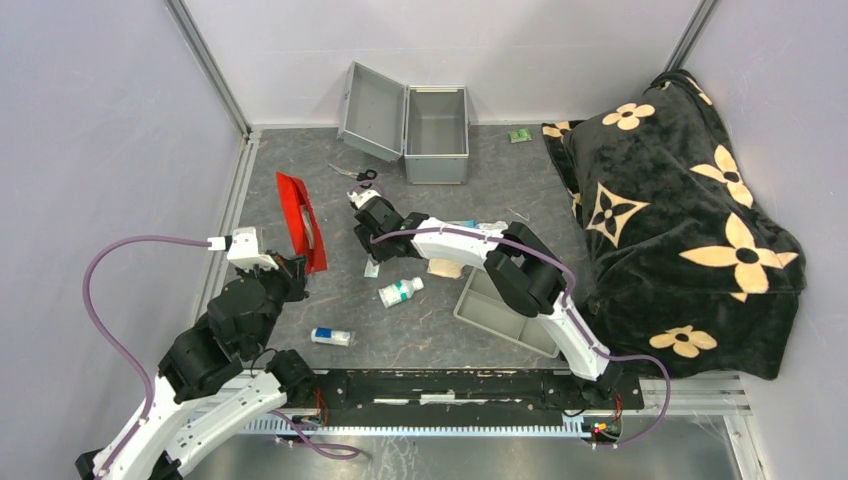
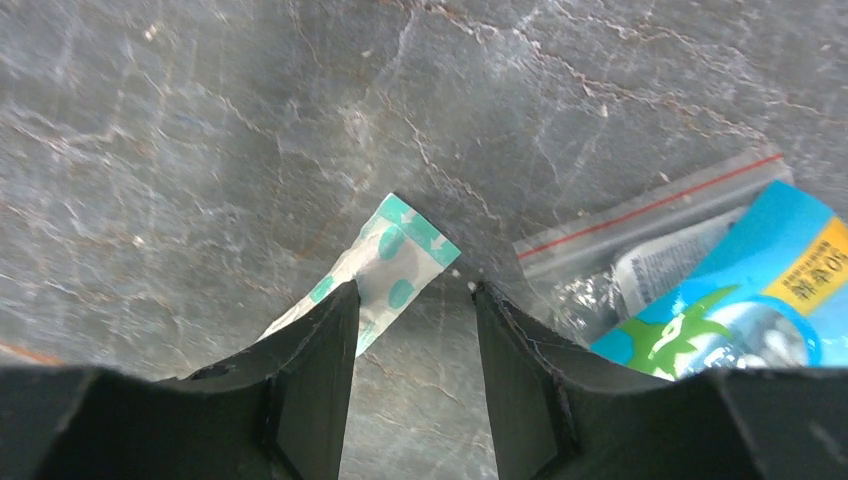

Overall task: Organize the medicine kit
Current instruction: Pick up the medical item at the center of the board.

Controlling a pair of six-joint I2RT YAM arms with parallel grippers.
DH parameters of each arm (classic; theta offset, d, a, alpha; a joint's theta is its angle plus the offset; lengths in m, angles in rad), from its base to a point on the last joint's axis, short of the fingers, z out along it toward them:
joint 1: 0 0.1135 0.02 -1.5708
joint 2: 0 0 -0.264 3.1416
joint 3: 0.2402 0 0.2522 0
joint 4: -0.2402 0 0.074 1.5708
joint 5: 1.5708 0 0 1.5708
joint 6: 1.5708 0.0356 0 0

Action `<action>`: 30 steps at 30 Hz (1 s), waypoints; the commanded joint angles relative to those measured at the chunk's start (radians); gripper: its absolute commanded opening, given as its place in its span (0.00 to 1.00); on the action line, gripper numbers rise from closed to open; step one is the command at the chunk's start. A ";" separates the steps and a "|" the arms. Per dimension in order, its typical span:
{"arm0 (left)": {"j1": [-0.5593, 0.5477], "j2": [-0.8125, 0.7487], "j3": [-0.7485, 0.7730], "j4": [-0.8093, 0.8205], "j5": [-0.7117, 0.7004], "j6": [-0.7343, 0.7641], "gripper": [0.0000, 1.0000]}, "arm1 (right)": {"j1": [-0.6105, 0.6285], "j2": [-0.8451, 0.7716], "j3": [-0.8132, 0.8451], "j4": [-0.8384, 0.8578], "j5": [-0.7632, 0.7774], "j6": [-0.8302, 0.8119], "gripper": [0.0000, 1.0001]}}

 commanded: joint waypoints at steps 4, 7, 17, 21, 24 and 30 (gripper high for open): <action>-0.001 -0.003 -0.002 0.051 0.008 0.030 0.03 | -0.038 -0.082 -0.119 -0.009 0.079 -0.261 0.51; -0.001 -0.002 -0.002 0.051 0.008 0.032 0.03 | -0.083 -0.098 -0.122 0.053 -0.028 -0.352 0.51; -0.001 -0.001 -0.001 0.050 0.006 0.031 0.03 | -0.124 -0.199 -0.185 0.241 -0.251 -0.349 0.53; -0.001 0.003 -0.002 0.049 0.008 0.032 0.03 | -0.115 -0.321 -0.373 0.371 -0.200 -0.098 0.53; -0.001 0.005 -0.002 0.050 0.008 0.032 0.03 | -0.108 -0.333 -0.409 0.358 -0.131 0.034 0.53; -0.001 -0.001 -0.002 0.049 0.009 0.032 0.03 | -0.103 -0.299 -0.418 0.350 -0.116 0.135 0.58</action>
